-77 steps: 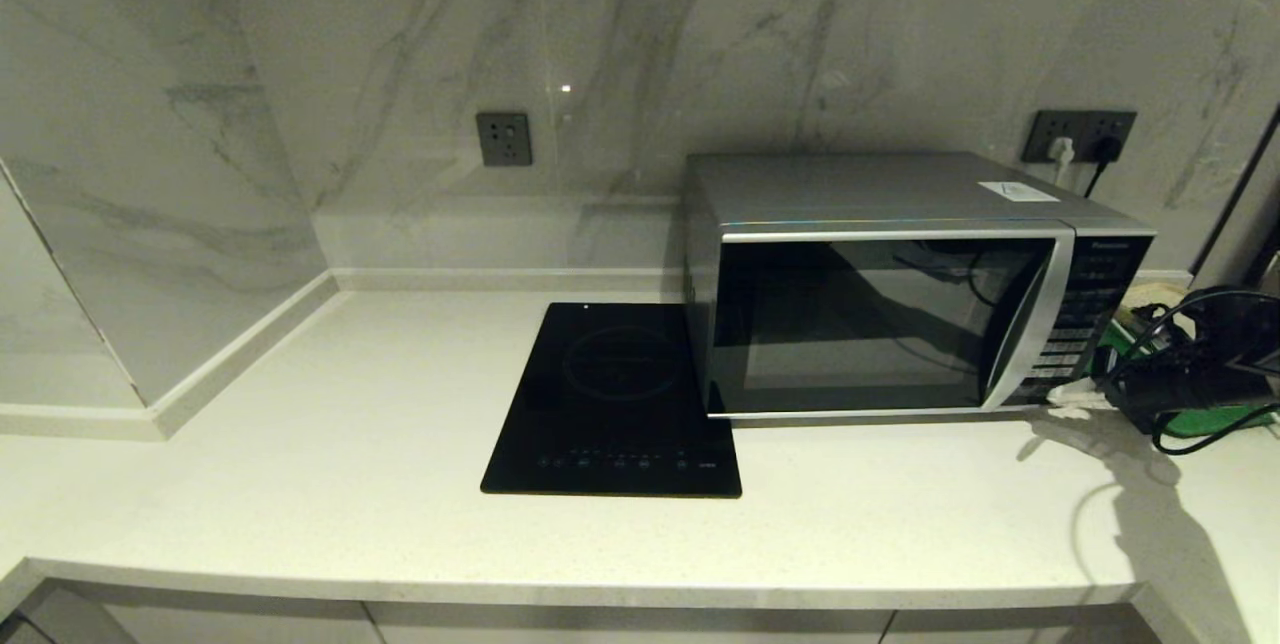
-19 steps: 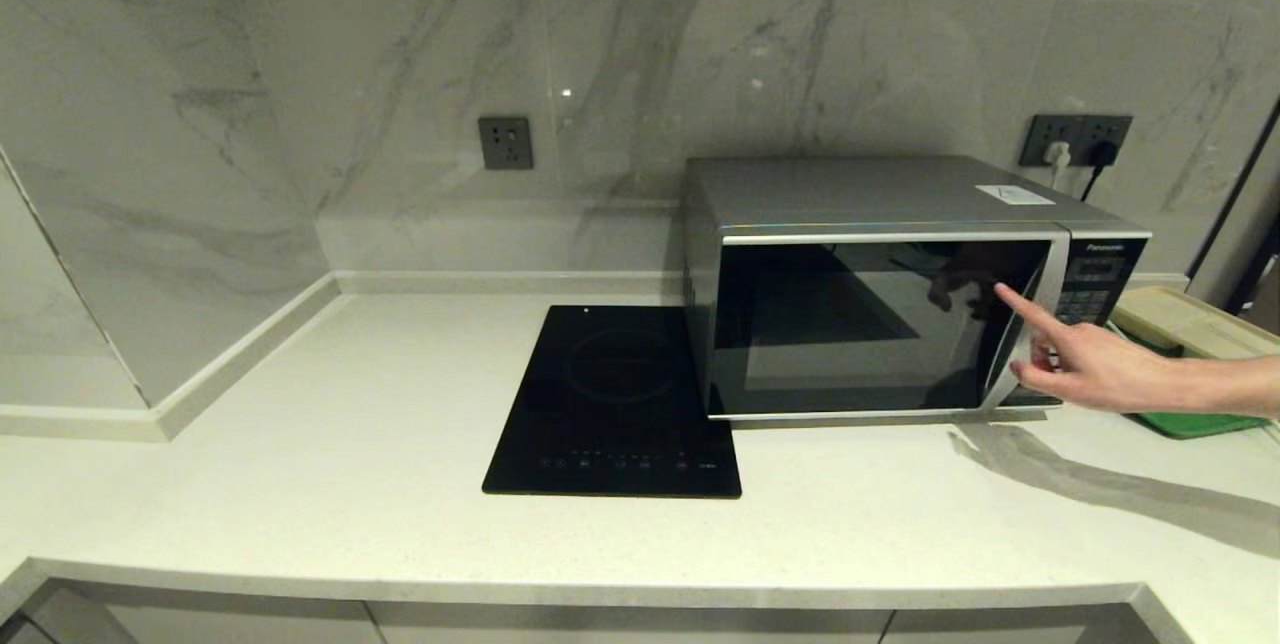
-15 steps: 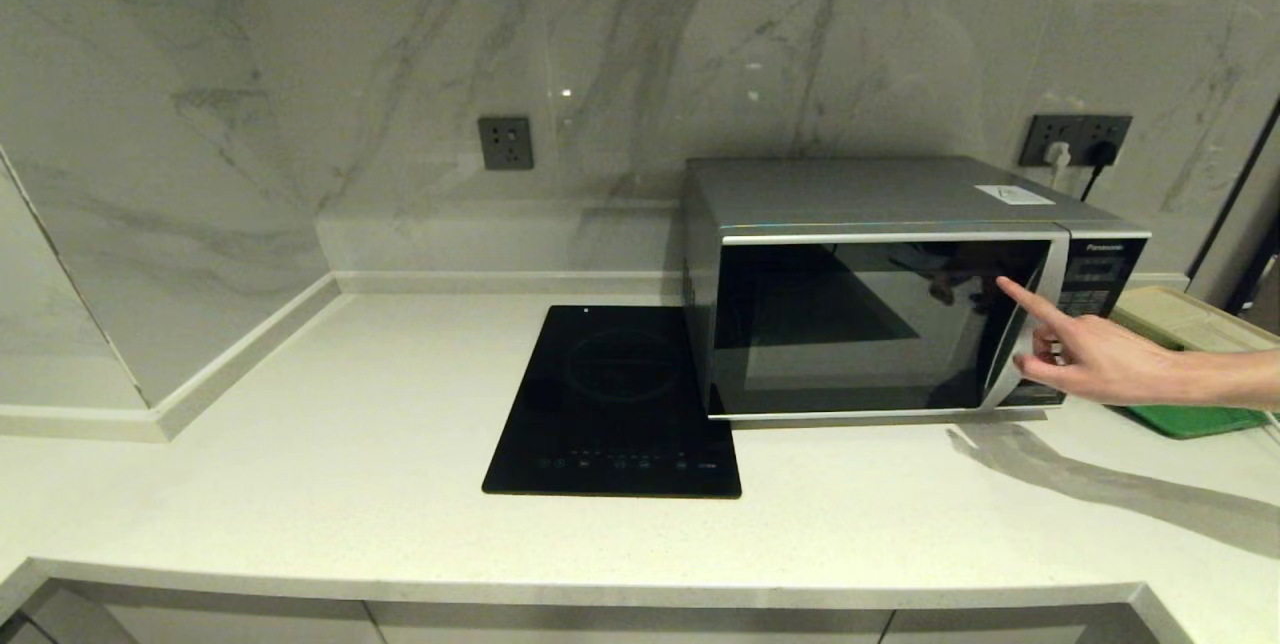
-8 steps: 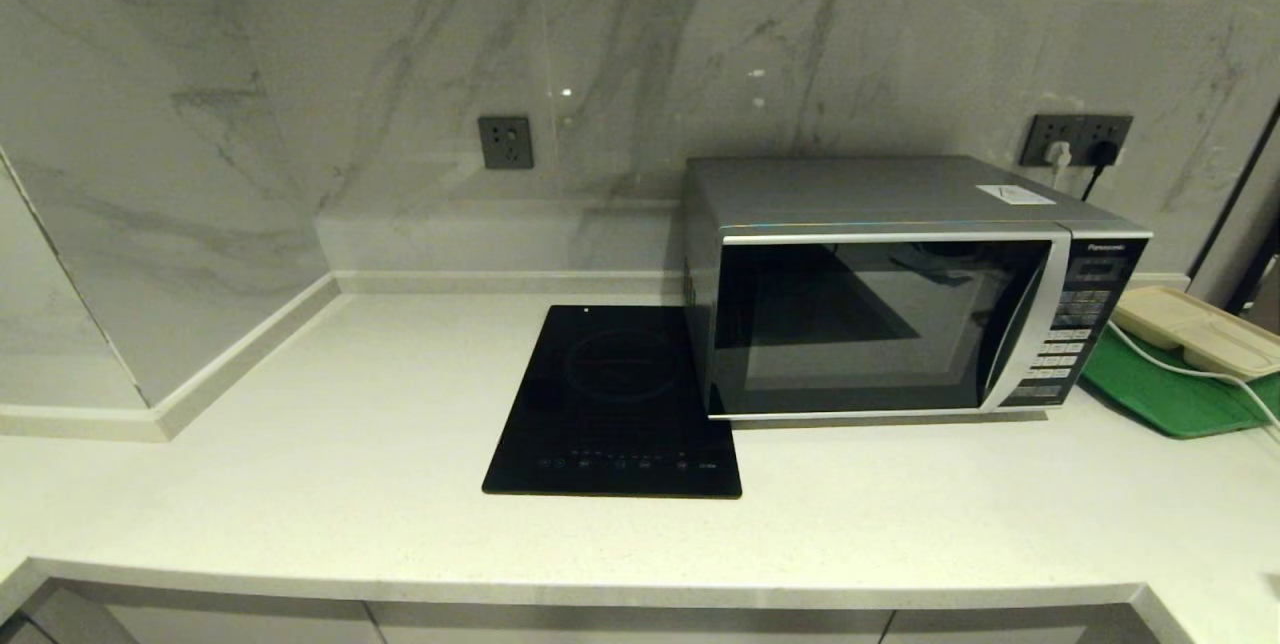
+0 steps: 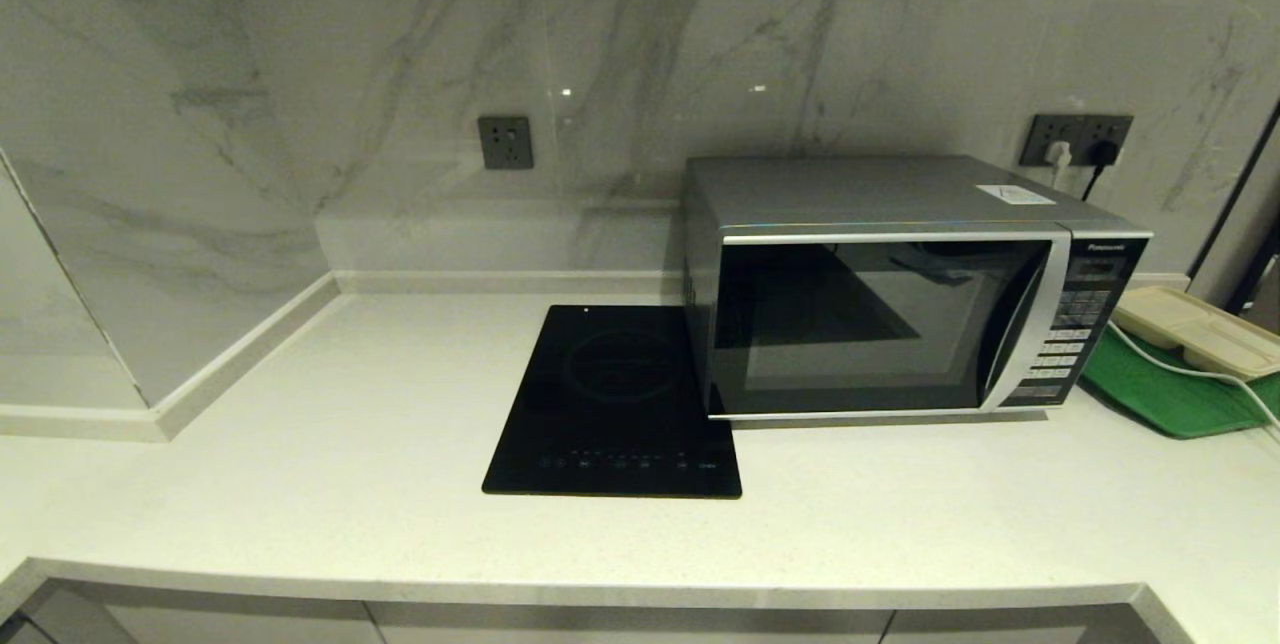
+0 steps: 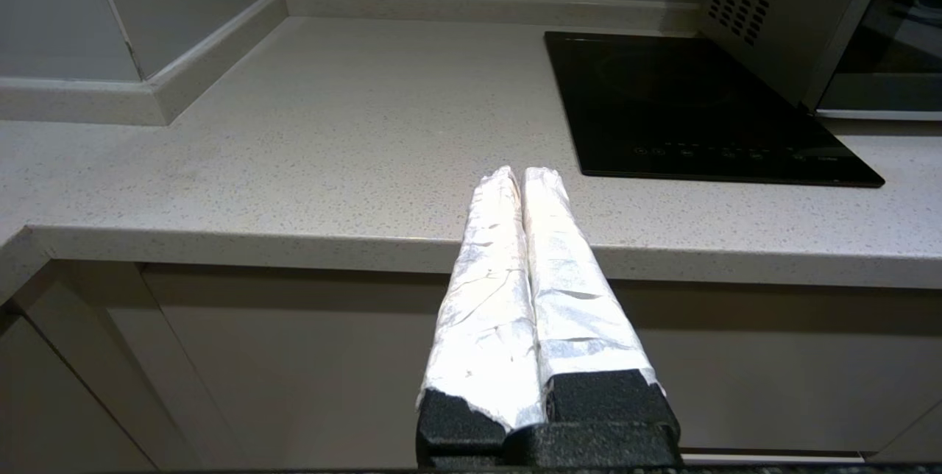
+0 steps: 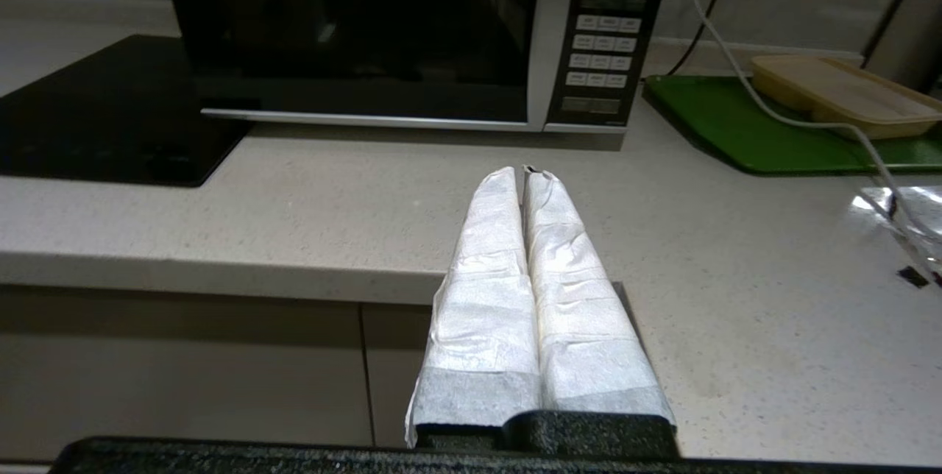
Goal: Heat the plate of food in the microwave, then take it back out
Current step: Open the microwave oven
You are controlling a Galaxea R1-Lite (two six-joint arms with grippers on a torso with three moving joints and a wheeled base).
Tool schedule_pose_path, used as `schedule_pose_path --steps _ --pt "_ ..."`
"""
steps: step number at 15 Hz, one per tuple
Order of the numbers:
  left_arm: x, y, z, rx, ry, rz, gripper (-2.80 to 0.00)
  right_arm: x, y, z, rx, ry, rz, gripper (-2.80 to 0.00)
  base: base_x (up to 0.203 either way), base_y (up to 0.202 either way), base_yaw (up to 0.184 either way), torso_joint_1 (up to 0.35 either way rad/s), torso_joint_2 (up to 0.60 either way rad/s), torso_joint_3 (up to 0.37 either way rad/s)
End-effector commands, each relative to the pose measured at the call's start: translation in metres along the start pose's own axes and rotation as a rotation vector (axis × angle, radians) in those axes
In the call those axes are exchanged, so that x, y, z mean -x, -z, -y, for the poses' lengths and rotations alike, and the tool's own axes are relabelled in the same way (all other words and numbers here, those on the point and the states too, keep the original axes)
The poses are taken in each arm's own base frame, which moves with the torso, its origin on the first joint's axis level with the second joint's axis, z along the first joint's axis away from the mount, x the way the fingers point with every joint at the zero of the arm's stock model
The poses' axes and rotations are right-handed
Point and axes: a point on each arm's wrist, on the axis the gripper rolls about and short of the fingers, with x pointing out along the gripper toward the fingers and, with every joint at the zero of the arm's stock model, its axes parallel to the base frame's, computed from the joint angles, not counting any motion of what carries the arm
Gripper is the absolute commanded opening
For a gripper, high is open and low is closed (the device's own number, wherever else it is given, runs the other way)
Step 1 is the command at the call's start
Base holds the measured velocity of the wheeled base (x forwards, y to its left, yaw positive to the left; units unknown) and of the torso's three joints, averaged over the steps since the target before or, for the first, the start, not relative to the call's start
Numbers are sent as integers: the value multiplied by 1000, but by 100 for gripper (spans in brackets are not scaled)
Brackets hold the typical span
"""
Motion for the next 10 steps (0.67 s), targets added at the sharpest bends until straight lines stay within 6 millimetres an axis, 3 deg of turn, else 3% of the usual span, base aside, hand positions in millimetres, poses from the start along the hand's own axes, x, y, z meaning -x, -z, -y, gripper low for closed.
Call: schedule_pose_path --steps 1,10 --pt "0 0 0 0 0 0 -280 0 9 -1 -7 -22 -76 -280 0 0 0 0 0 0" --pt "0 0 0 1 -2 1 -280 0 9 -1 -26 -19 -72 -280 0 0 0 0 0 0"
